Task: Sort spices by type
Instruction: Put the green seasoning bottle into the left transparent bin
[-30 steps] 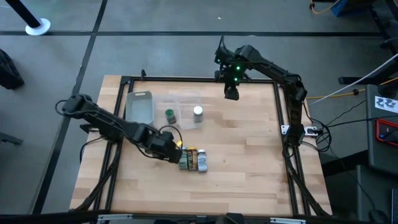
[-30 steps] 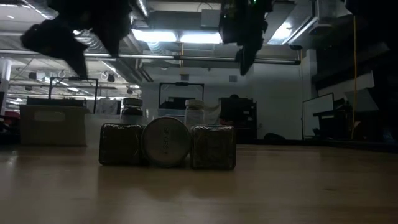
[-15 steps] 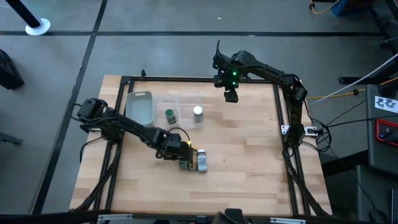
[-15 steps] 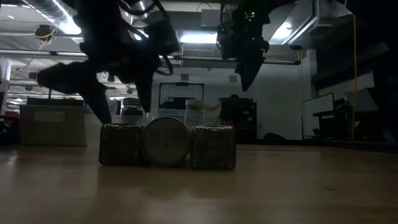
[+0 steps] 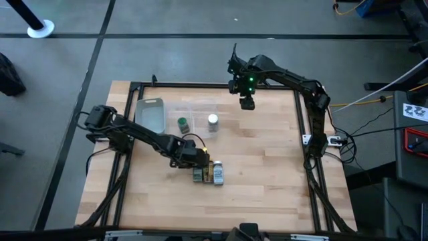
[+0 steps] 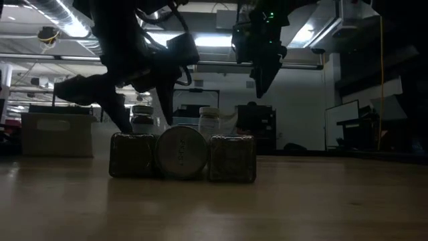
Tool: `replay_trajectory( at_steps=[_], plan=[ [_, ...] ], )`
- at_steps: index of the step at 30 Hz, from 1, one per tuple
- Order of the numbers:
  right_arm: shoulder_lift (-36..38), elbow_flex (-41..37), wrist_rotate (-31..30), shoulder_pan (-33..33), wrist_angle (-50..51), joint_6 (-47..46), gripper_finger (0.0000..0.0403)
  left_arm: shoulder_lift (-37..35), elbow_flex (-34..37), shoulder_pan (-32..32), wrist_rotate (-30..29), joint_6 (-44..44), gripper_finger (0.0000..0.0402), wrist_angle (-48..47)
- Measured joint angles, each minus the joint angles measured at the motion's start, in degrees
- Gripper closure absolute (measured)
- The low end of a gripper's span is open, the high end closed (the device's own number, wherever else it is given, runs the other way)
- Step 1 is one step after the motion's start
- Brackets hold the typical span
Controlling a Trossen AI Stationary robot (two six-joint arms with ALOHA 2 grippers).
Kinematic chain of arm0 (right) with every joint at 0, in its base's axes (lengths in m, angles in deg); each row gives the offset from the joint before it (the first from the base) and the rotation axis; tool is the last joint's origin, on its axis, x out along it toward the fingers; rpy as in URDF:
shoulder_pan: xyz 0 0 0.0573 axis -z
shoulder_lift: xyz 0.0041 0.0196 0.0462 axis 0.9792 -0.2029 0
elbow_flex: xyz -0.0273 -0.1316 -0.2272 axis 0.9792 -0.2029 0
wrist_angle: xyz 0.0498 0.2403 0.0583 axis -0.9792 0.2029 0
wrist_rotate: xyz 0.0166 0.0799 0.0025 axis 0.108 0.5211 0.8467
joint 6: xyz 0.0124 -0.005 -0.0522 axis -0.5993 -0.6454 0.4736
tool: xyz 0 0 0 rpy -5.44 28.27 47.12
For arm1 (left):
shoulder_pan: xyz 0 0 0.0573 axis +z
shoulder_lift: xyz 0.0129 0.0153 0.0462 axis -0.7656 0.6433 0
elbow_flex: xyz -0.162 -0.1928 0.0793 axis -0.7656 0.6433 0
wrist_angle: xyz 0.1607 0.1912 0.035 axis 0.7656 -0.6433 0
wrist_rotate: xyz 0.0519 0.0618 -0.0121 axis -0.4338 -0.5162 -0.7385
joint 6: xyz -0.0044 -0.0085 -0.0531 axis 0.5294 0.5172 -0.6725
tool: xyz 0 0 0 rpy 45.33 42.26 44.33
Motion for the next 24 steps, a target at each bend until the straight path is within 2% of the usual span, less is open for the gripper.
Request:
replay_trajectory(
  at_steps=[8,11,15,18,20,24],
  plan=[
    [0.0,0.0,0.0,0.0,0.0,0.1,0.0157,3.7,0.0,0.0,1.1,0.4,0.0164,1.7],
    [0.0,0.0,-0.2,0.0,0.0,0.1,0.0157,4.8,-0.1,0.0,3.4,0.7,0.0164,1.6],
    [0.0,0.0,-2.0,0.0,0.0,0.2,0.0157,5.6,-0.2,0.0,8.4,0.8,0.0164,-2.5],
    [0.0,0.0,-3.0,0.0,0.0,0.2,0.0157,5.5,0.0,0.0,9.1,0.9,0.0164,-7.4],
    [0.0,0.0,-3.3,0.0,0.0,0.3,0.0157,5.4,0.0,0.0,9.0,3.2,0.0164,-11.2],
    [0.0,0.0,-3.5,0.0,0.0,1.5,0.0157,5.6,0.3,0.0,8.9,10.8,0.0164,-12.1]
  ],
)
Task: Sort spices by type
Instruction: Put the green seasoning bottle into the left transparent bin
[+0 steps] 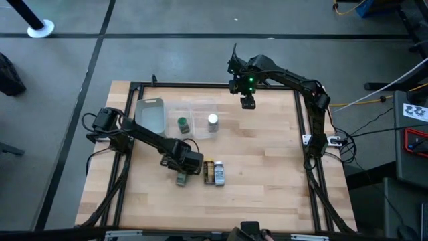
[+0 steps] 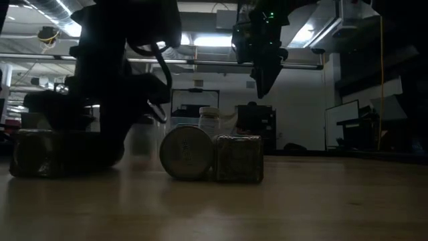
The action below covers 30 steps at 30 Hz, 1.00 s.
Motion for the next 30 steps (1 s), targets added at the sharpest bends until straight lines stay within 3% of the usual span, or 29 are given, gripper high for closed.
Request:
replay_trajectory(
  at_steps=[7,13,19,25,30],
  plan=[
    [0.5,0.1,-0.9,0.1,0.0,0.4,0.0157,0.0,0.0,0.2,-0.9,2.1,0.0166,0.1],
    [0.6,0.1,-0.5,0.5,0.0,2.5,0.0157,-0.3,0.1,-0.1,-0.9,4.8,0.0220,0.3],
    [2.6,0.1,-0.5,0.5,-0.4,3.1,0.0157,-1.6,0.1,0.0,-2.0,7.8,0.0220,0.1],
    [7.4,0.1,-0.5,1.0,-2.9,3.1,0.0157,-7.5,0.2,0.3,-4.6,9.7,0.0220,0.1],
    [11.4,0.1,-0.5,1.6,-5.1,2.9,0.0157,-14.9,0.1,1.2,-11.1,12.5,0.0220,-0.4]
  ],
)
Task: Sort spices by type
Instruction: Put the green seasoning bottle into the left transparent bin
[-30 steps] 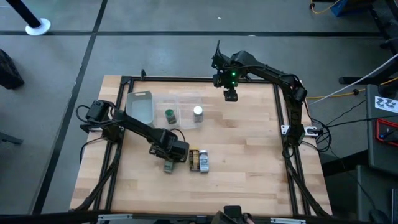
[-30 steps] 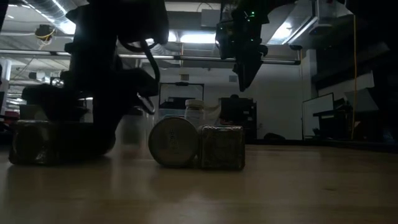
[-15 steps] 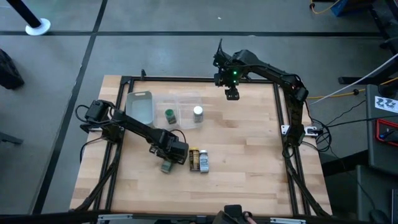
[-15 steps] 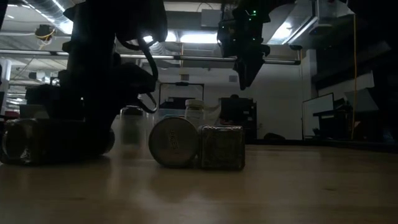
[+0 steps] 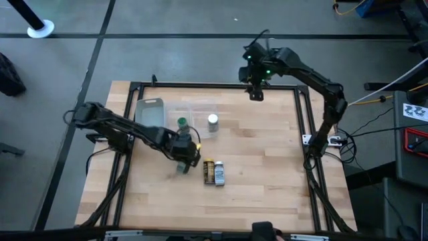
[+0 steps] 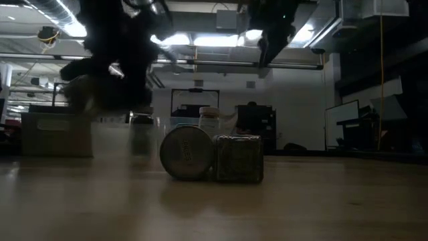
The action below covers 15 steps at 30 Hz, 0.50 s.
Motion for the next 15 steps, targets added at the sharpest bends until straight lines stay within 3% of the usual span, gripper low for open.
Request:
replay_trajectory(
  at_steps=[10,15],
  plan=[
    [6.4,0.0,3.6,0.4,-4.5,-3.5,0.0157,-16.9,-0.1,2.8,-23.3,7.0,0.0220,-7.6],
    [10.0,-0.9,17.8,5.5,-4.6,-4.6,0.0157,-21.2,-0.1,5.2,-33.0,11.0,0.0220,-9.4]
  ],
)
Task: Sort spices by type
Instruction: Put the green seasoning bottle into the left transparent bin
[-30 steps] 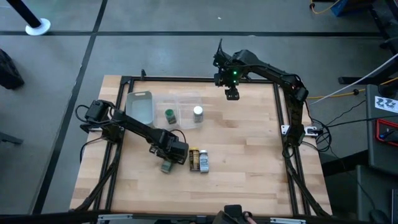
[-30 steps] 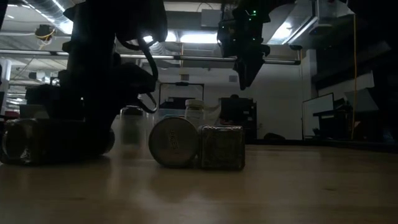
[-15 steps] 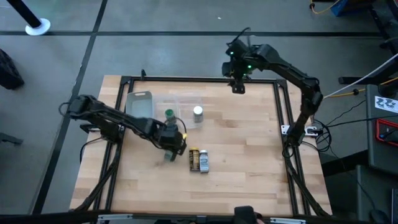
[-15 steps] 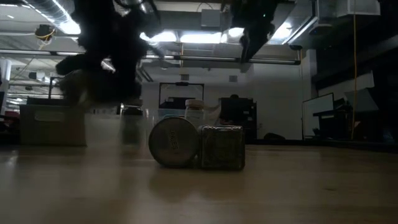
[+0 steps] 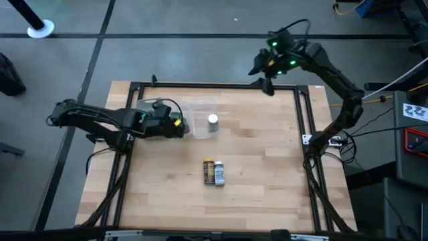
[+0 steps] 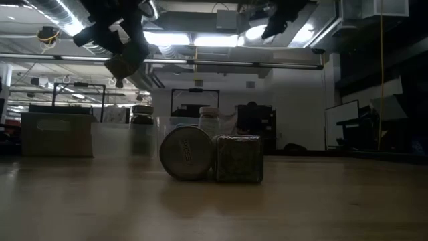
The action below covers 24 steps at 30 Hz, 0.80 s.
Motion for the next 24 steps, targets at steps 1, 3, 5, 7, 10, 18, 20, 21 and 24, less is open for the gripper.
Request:
replay_trajectory(
  at_steps=[1,3,5,7,10,18,20,21,24],
  plan=[
    [0.9,-1.1,3.7,1.6,-0.2,0.0,0.0157,-0.3,0.0,0.6,-1.2,1.3,0.0220,0.0],
    [2.8,-4.6,10.6,4.6,-1.9,0.0,0.0157,-0.3,0.0,2.0,-3.4,2.9,0.0220,-0.6],
    [5.2,-10.3,16.3,7.5,-5.6,0.0,0.0157,-0.1,0.2,3.5,-5.8,4.1,0.0217,-1.4],
    [7.7,-16.6,19.8,9.6,-10.5,-1.0,0.0157,0.2,0.9,5.1,-8.3,4.7,0.0215,-1.0],
    [11.4,-26.2,21.9,11.0,-20.5,-4.8,0.0157,0.2,3.0,7.5,-11.7,5.0,0.0213,0.3],
    [15.8,-47.7,21.7,7.5,-51.1,-15.7,0.0157,0.2,12.4,13.3,-16.8,9.7,0.0210,13.2],
    [15.8,-51.7,21.6,5.6,-59.2,-18.3,0.0157,0.2,15.1,14.6,-17.1,12.5,0.0209,19.3],
    [15.8,-53.7,21.0,4.5,-63.4,-19.5,0.0157,0.2,16.4,15.0,-17.2,14.1,0.0209,22.1],
    [15.7,-59.2,16.1,0.7,-73.8,-22.2,0.0157,0.2,20.3,16.5,-17.5,17.6,0.0209,30.4]
  ],
)
